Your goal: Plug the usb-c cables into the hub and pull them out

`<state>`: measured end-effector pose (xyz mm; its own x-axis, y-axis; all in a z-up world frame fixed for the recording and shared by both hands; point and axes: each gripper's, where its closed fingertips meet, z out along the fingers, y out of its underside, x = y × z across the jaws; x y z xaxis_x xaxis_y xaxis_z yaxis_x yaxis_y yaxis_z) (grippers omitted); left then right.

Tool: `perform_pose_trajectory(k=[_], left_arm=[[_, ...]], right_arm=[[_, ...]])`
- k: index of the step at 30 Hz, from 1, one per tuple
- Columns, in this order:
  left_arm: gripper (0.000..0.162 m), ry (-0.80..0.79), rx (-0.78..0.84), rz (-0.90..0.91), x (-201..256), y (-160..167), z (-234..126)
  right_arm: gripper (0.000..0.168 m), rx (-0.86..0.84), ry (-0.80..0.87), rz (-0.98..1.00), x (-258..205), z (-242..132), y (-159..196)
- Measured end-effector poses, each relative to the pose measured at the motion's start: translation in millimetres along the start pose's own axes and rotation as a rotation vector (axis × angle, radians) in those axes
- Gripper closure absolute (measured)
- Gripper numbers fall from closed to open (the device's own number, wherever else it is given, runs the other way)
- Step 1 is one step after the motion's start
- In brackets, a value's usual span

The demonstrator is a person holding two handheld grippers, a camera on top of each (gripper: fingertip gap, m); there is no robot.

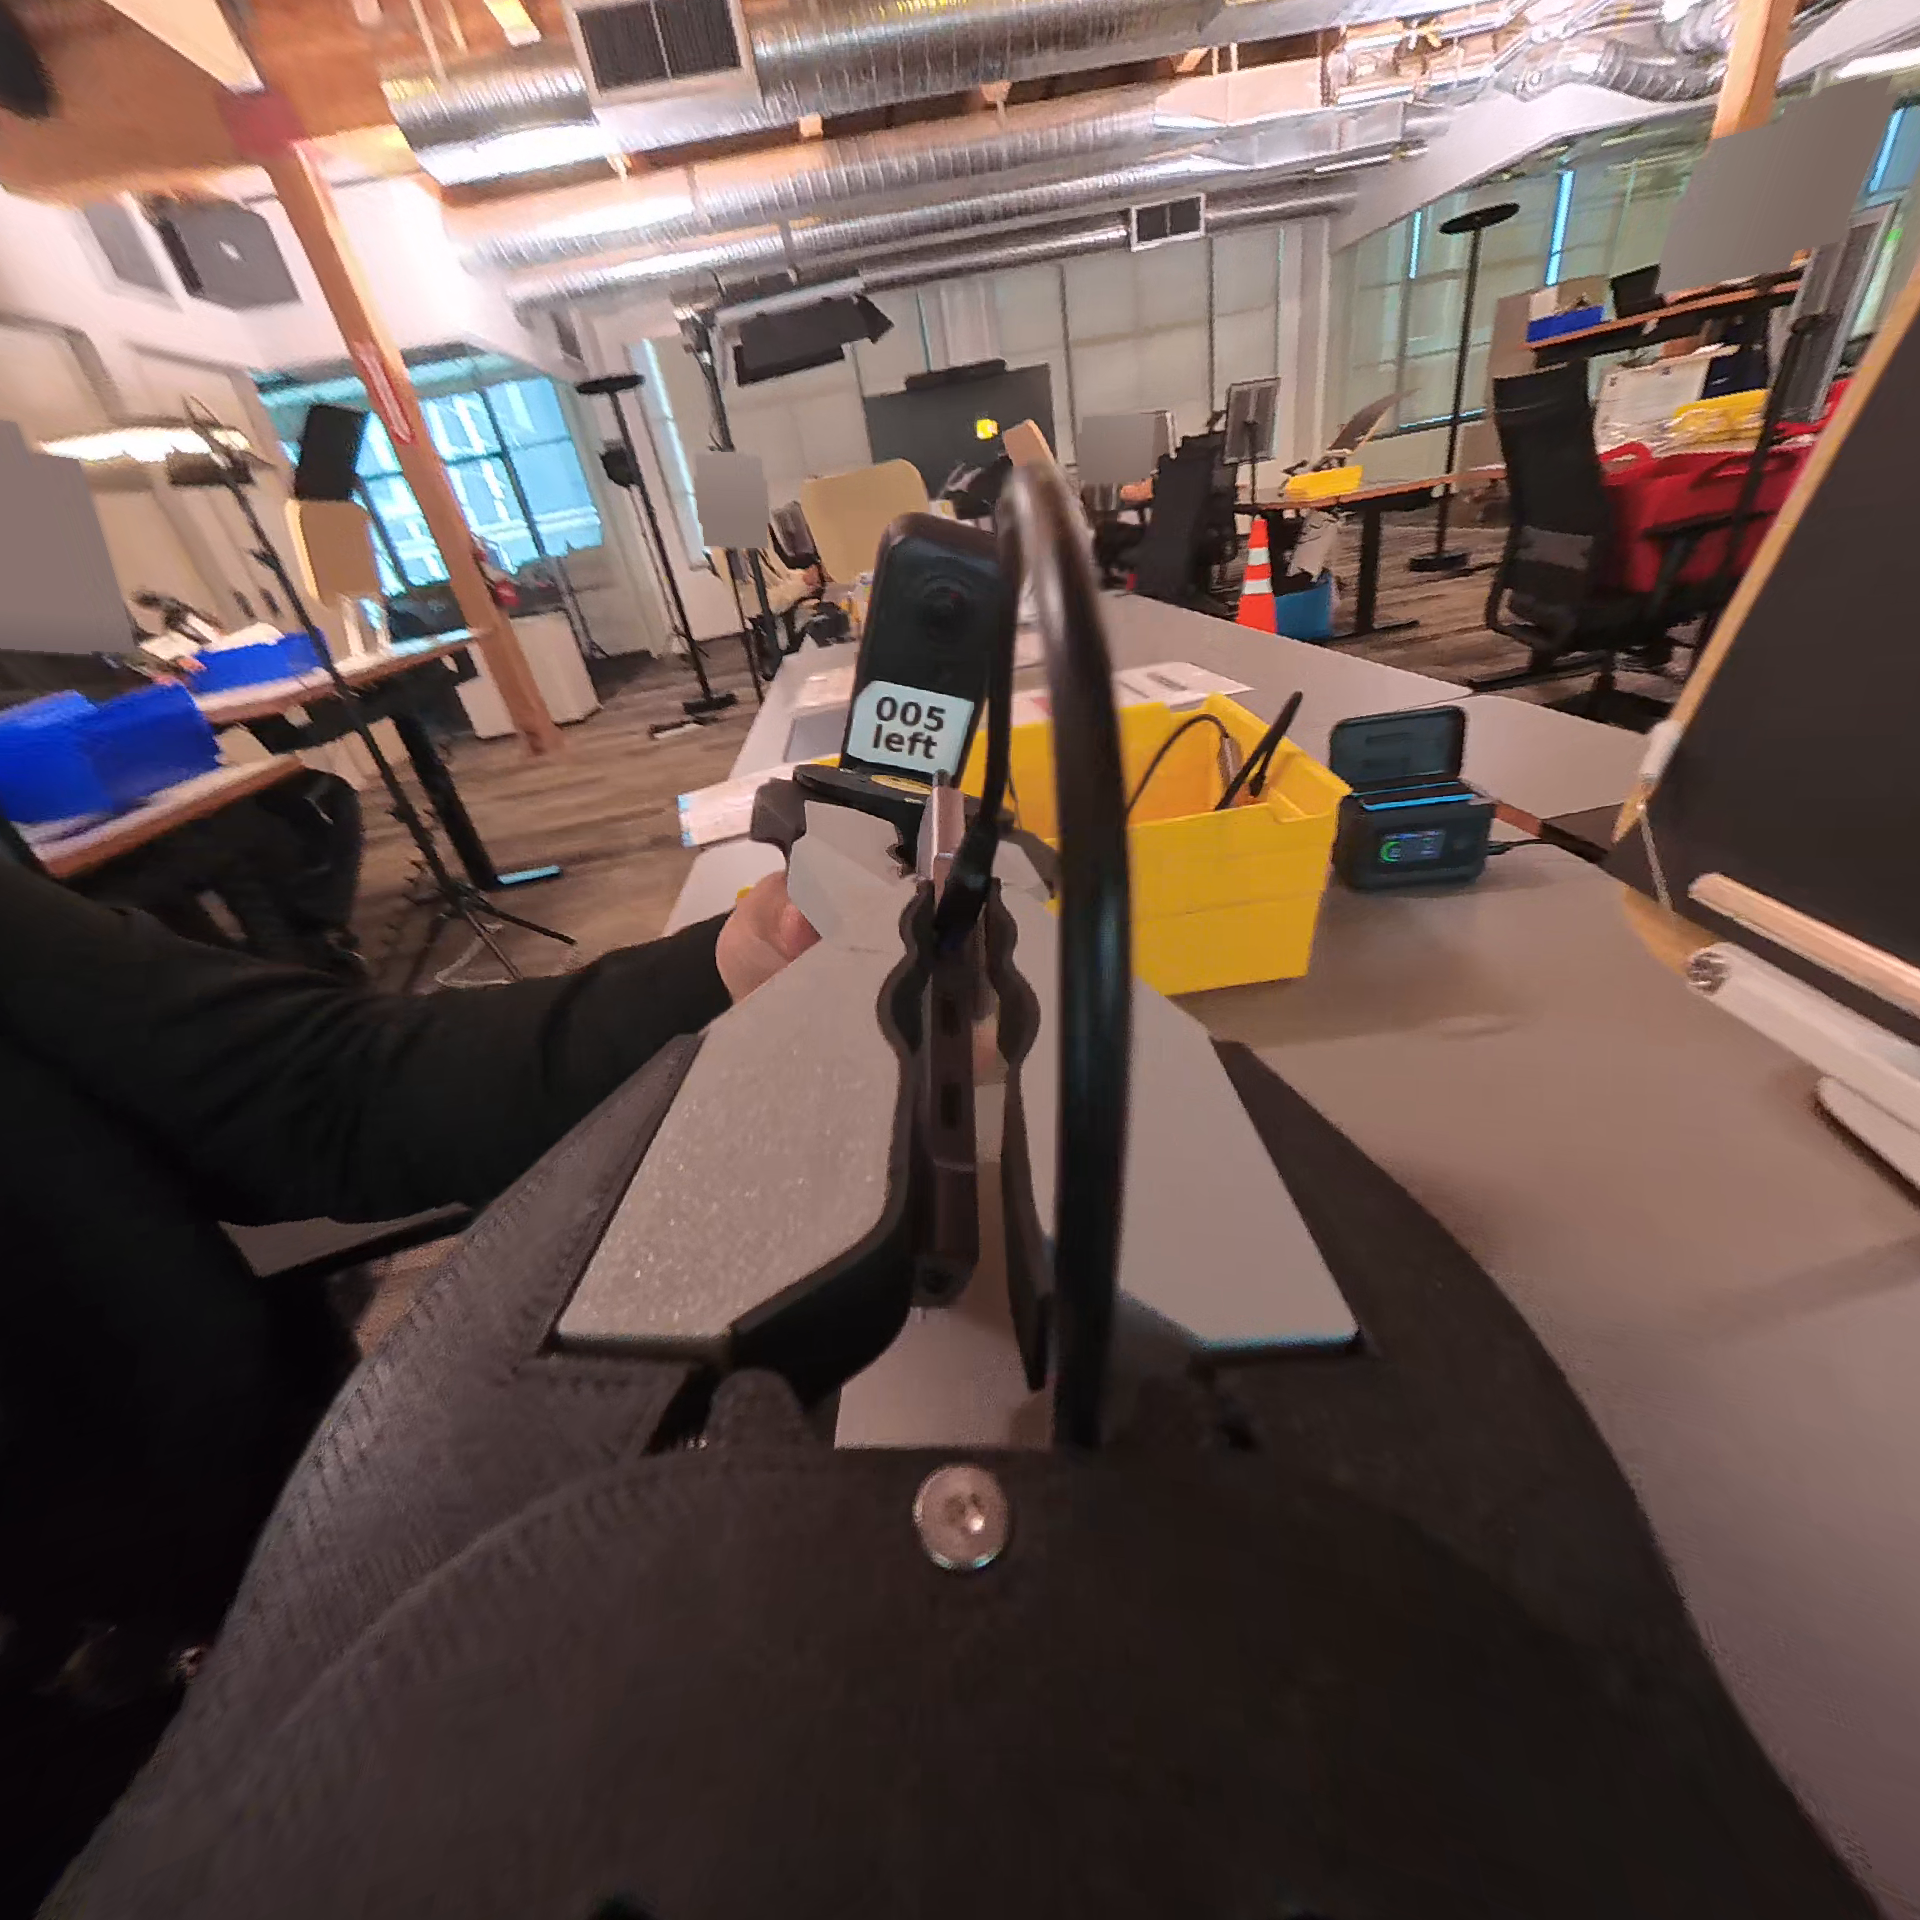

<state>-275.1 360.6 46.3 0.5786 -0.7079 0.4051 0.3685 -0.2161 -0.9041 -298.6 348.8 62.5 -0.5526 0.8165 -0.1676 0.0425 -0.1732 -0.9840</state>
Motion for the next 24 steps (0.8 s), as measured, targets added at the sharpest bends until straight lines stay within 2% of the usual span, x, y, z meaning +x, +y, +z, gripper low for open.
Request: perform_pose_trajectory(k=[5, 11, 16, 24], left_arm=[[0.154, -0.044, -0.023, 0.071, -2.6, 2.4, 1.7], [0.154, -0.136, -0.077, 0.268, -1.9, 4.4, 5.2], [0.154, -0.133, -0.068, 0.228, -4.3, 3.7, 4.1], [0.153, -0.144, -0.08, 0.279, -0.8, 3.0, 5.1]], right_arm=[[0.163, -0.023, -0.035, 0.068, -1.5, 3.0, 6.0], [0.16, -0.056, -0.047, 0.057, -4.7, -3.0, 5.6], [0.16, -0.077, 0.025, -0.048, -1.1, -2.0, 5.9], [0.16, -0.079, 0.014, -0.085, -5.0, -6.4, 2.9]])
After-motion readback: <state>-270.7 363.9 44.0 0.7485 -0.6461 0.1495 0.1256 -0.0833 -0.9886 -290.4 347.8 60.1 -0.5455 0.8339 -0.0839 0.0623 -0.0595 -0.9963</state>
